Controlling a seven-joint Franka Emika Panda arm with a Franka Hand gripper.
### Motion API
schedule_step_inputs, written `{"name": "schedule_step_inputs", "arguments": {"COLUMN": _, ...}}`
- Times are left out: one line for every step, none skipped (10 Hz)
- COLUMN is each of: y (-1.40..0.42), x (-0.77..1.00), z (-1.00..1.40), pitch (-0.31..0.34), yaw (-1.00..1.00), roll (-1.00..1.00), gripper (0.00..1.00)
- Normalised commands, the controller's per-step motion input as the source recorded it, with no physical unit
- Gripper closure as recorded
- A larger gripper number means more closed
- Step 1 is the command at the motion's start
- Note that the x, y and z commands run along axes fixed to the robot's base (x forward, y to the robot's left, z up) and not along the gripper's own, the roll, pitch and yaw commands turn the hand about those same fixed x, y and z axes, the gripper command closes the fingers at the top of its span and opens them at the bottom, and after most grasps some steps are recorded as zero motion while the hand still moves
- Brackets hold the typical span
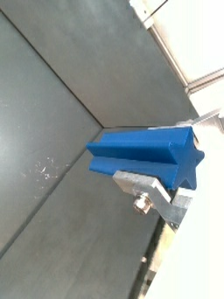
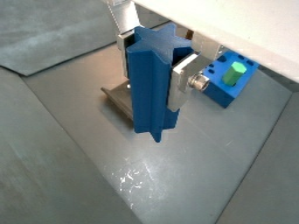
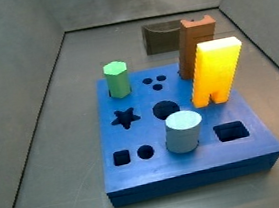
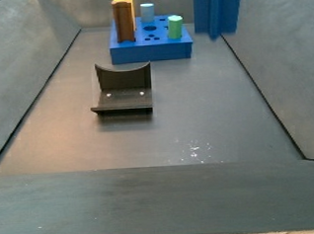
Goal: Pick up the star object. Move up. Move to above the board. Insert the star object.
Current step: Move to above the board.
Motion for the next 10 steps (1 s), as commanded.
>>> {"name": "schedule_step_inputs", "arguments": {"y": 0.01, "x": 0.03, "z": 0.57, "pitch": 0.107, "yaw": 0.01, "roll": 0.04, "gripper": 1.0}}
{"name": "schedule_step_inputs", "arguments": {"y": 0.01, "x": 0.01, "z": 0.37, "pitch": 0.108, "yaw": 0.01, "roll": 0.04, "gripper": 1.0}}
{"name": "schedule_step_inputs", "arguments": {"y": 0.01, "x": 0.01, "z": 0.22, "pitch": 0.109, "yaw": 0.01, "roll": 0.04, "gripper": 1.0}}
{"name": "schedule_step_inputs", "arguments": {"y": -1.0, "x": 0.02, "z": 0.01, "pitch": -0.335, "yaw": -0.17, "roll": 0.49, "gripper": 1.0}}
{"name": "schedule_step_inputs", "arguments": {"y": -1.0, "x": 0.02, "z": 0.0, "pitch": -0.336, "yaw": -0.16, "roll": 0.49, "gripper": 1.0}}
{"name": "schedule_step_inputs", "arguments": {"y": -1.0, "x": 0.0, "z": 0.0, "pitch": -0.35, "yaw": -0.09, "roll": 0.44, "gripper": 1.0}}
{"name": "schedule_step_inputs", "arguments": {"y": -1.0, "x": 0.0, "z": 0.0, "pitch": -0.326, "yaw": -0.06, "roll": 0.29, "gripper": 1.0}}
{"name": "schedule_step_inputs", "arguments": {"y": -1.0, "x": 0.0, "z": 0.0, "pitch": -0.194, "yaw": -0.03, "roll": 0.16, "gripper": 1.0}}
{"name": "schedule_step_inputs", "arguments": {"y": -1.0, "x": 0.0, "z": 0.0, "pitch": -0.123, "yaw": -0.02, "roll": 0.13, "gripper": 1.0}}
{"name": "schedule_step_inputs", "arguments": {"y": -1.0, "x": 0.0, "z": 0.0, "pitch": -0.03, "yaw": -0.01, "roll": 0.09, "gripper": 1.0}}
